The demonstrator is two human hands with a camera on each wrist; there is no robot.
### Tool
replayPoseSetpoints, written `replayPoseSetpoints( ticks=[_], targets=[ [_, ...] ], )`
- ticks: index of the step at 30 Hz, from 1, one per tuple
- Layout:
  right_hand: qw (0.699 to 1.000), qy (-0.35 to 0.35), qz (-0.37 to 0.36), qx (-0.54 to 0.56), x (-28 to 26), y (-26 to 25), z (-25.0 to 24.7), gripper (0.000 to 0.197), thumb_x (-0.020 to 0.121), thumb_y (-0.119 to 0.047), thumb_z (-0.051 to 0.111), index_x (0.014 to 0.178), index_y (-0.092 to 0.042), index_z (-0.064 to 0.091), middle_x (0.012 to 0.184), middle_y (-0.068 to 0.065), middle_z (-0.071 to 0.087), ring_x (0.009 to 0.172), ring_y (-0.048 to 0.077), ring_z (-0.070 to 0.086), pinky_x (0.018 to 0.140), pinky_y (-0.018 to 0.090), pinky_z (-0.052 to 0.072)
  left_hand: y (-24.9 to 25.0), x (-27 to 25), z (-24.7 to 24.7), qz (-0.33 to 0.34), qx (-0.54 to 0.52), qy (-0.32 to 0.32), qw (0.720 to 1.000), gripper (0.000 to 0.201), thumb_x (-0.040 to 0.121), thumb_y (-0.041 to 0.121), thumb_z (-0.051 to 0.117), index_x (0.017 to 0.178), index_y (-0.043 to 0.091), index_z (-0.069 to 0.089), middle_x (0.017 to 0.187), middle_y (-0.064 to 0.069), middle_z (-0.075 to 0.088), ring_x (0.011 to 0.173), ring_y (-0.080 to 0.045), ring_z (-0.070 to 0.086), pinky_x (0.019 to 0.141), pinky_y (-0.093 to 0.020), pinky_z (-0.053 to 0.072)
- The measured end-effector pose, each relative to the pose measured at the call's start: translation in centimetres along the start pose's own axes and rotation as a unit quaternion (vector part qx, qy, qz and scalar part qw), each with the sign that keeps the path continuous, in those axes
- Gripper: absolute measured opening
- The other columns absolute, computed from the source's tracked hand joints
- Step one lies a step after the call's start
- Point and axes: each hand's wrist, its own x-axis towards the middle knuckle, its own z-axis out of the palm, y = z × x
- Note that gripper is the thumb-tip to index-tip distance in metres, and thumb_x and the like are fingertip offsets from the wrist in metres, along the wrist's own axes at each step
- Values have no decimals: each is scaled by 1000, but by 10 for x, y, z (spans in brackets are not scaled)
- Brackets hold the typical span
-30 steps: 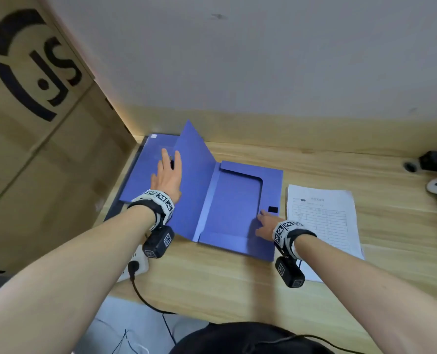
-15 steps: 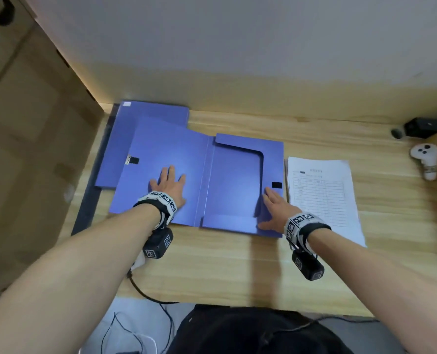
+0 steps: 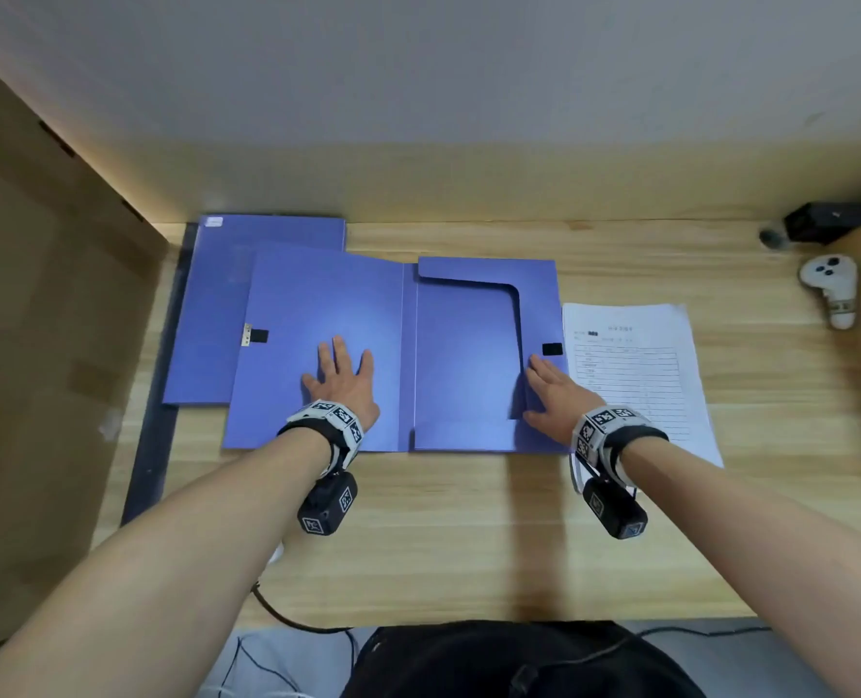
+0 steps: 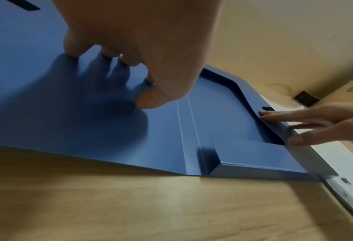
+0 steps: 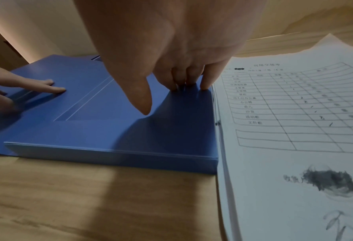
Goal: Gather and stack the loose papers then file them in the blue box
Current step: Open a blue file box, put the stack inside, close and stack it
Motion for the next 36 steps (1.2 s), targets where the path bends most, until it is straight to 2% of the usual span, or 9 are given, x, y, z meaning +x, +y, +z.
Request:
replayPoseSetpoints(
  ticks=[5, 10, 12, 18, 22, 26, 29, 33, 36],
  targets=[
    [999, 28, -16, 32, 1, 2, -9, 67, 94, -34, 50, 153, -13, 24, 165, -3, 7, 150, 16, 16, 116, 35, 30, 17, -1, -18, -47, -44, -11, 998, 65, 91, 23, 46, 151, 18, 23, 162, -20, -13, 149, -41, -10, 113, -60, 21],
    [986, 135, -30, 94, -13, 41, -19, 47, 94, -23, 51, 140, -14, 48, 153, 2, 38, 139, 22, 36, 108, 38, 38, 54, -4, -48, -30, -111, 21, 993, 42, 88, 22, 45, 128, 15, 55, 139, -13, 47, 130, -34, 41, 103, -48, 33],
    [977, 179, -14, 117, -21, 71, -20, 41, 93, -18, 52, 133, -13, 54, 145, 4, 46, 132, 24, 42, 103, 37, 41, 81, -7, -54, 11, -172, 41, 984, 42, 89, 20, 47, 130, 15, 55, 136, -11, 55, 124, -35, 51, 100, -44, 40],
    [965, 194, 115, 136, -43, 169, -13, 43, 92, -22, 56, 133, -10, 50, 138, 10, 47, 127, 27, 46, 102, 43, 45, 196, -30, -48, 144, -327, -7, 934, 38, 93, 12, 47, 130, 13, 58, 133, -8, 60, 119, -28, 59, 101, -40, 47],
    [932, 186, 219, 220, -46, 212, -3, 55, 86, -30, 67, 131, -5, 47, 131, 14, 48, 119, 30, 50, 103, 43, 44, 264, -39, -32, 210, -315, -36, 925, 38, 95, 11, 44, 130, 12, 57, 134, -9, 56, 118, -30, 57, 100, -39, 47],
    [894, 149, 261, 333, -37, 232, 4, 49, 76, -42, 75, 109, -9, 59, 107, 8, 63, 91, 24, 62, 85, 39, 54, 302, -38, -9, 234, -185, -79, 951, 21, 92, 10, 42, 100, 3, 59, 112, -10, 54, 103, -36, 55, 80, -35, 42],
    [882, 122, 262, 372, -34, 229, 4, 24, 77, -34, 75, 82, -18, 58, 83, -1, 66, 70, 14, 61, 57, 26, 47, 313, -37, 6, 210, -110, -74, 969, 17, 91, 13, 43, 98, 3, 54, 123, -6, 45, 97, -30, 55, 76, -35, 45],
    [855, 134, 254, 432, -32, 223, 7, 36, 77, -27, 74, 103, -12, 53, 92, 3, 62, 69, 13, 57, 51, 23, 40, 322, -35, 4, 190, -101, -76, 974, 24, 93, 20, 43, 107, 6, 57, 128, -1, 41, 97, -28, 57, 82, -41, 51],
    [820, 155, 254, 489, -34, 224, 6, 45, 78, -17, 74, 114, -9, 49, 102, 5, 61, 79, 20, 58, 65, 27, 45, 323, -33, 0, 175, -113, -86, 974, 29, 93, 20, 43, 114, 6, 57, 131, -2, 42, 104, -29, 55, 90, -41, 49]
  ],
)
